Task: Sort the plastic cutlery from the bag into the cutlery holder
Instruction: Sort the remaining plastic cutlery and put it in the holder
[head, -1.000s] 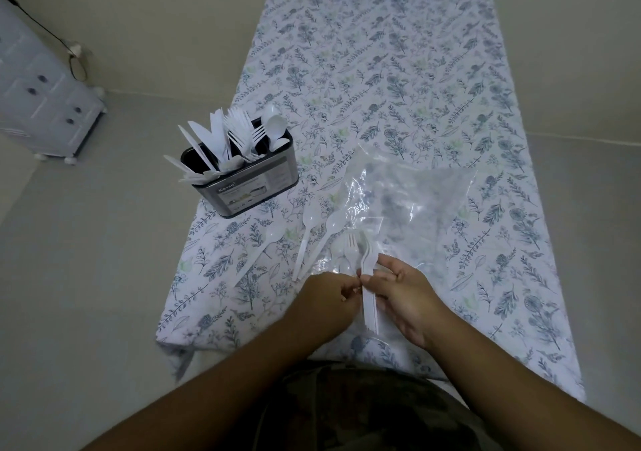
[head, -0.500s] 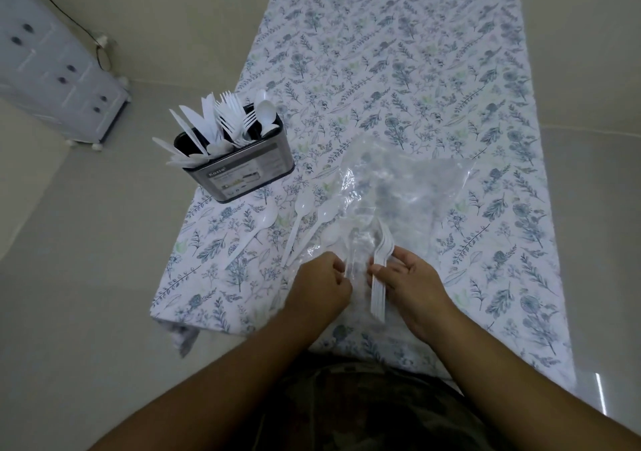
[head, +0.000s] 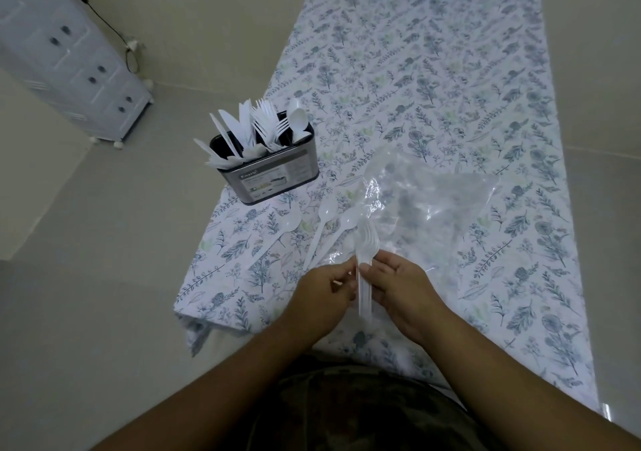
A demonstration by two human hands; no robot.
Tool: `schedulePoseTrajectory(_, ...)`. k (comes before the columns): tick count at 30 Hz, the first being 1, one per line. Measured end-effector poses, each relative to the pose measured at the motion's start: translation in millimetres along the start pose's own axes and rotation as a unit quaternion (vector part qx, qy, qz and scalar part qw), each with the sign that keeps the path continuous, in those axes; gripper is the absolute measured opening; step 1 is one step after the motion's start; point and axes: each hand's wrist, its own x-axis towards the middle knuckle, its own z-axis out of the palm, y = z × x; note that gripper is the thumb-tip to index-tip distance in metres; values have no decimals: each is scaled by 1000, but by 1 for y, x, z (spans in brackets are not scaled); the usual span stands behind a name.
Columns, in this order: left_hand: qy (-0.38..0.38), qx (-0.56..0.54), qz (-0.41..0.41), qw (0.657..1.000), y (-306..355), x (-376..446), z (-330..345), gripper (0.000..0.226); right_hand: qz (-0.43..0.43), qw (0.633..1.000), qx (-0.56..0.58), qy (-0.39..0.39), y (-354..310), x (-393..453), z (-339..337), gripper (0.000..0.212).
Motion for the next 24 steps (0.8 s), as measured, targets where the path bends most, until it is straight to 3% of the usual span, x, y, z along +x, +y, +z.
schedulePoseTrajectory(3,25,98,51,994,-1,-1,-12,20,2,1000,-14,2,4,2,13,26)
schedulePoseTrajectory(7,57,108,45,991,-14,6,-30,26,15,999,-31,31,14,9,27,37)
schedulePoseTrajectory(10,40,-45,-35,998,-21,6,-40,15,20,997,-43,60,17,11,38,26)
schedulePoseTrajectory(12,35,-166,-88,982,-23,5,-45,16,19,997,-46,57,17,11,45,11)
schedulePoseTrajectory(14,38,-212,-98,972,-27,7,-50,17,11,997,-63,47,15,12,54,15)
schedulePoseTrajectory(18,76,-200,-75,974,-24,14,-64,24,-13,993,-105,49,7,20,70,24)
schedulePoseTrajectory(22,129,-162,-24,978,-8,28,-84,22,-105,967,-229,32,-21,26,89,15)
schedulePoseTrajectory(24,146,-131,23,980,8,36,-101,18,-167,944,-283,31,-44,30,99,25)
